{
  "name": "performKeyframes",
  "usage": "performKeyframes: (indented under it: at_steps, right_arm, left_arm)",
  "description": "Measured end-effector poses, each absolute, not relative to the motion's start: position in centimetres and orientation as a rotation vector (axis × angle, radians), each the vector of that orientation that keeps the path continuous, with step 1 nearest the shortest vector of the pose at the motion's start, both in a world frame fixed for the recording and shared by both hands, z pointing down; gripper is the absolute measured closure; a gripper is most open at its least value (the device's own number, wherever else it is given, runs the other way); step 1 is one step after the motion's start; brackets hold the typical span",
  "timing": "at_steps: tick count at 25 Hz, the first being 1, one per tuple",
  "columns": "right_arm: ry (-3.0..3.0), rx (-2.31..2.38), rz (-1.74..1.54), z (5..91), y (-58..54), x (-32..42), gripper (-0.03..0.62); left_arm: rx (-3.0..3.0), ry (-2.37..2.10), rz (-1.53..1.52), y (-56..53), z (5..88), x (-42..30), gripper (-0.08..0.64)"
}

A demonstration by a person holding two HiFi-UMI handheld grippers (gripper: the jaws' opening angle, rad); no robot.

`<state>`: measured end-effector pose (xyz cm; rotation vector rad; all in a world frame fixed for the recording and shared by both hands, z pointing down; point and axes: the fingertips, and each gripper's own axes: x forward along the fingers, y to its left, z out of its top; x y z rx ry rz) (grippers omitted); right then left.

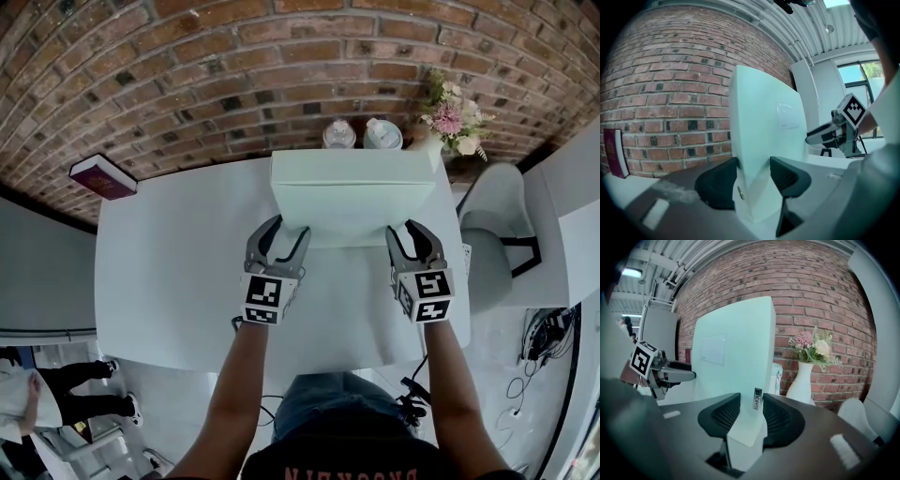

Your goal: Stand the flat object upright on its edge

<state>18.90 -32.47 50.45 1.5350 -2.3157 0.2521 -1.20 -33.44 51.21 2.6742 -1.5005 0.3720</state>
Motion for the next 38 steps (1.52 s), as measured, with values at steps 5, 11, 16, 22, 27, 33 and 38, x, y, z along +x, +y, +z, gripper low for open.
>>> performKeyframes:
  at_steps: [5,11,16,22,27,33,38]
  right_arm:
    - [-2.309,1.532,0.259,50.6,-32.2,19.0,0.451]
    - [-2.296,1.522,0.265,50.8,-31.7,19.0,0.451]
    - [-2.281,1.511,0.262,51.0,-31.6,19.1,0.451]
    - [-2.268,1.507,0.273,51.1,-31.5,19.2,0.448]
    - [-2.247,1.523,0.273,51.0,-31.5,19.3,0.442]
    - [-2.242,1.556,0.270,50.5,-31.0,19.8,0.442]
    - [-2.268,1.552,0.260,49.5,-29.8,20.1,0.442]
  left_arm:
    - [2.674,-1.456,0.375,-32.9,51.4,-0.9,0.333]
    - [2.674,-1.427,0.407,-32.4,51.6,-0.9,0.333]
    - [2.667,-1.418,0.442,-32.1,51.9,-0.9,0.333]
    - [2.654,-1.390,0.510,-31.8,52.5,-1.0,0.333]
    - [2.648,-1.374,0.567,-31.3,52.9,-1.1,0.333]
    - [2.636,-1.400,0.547,-30.6,52.5,-1.3,0.333]
    - [2.630,-1.442,0.494,-29.8,51.3,-1.2,0.334]
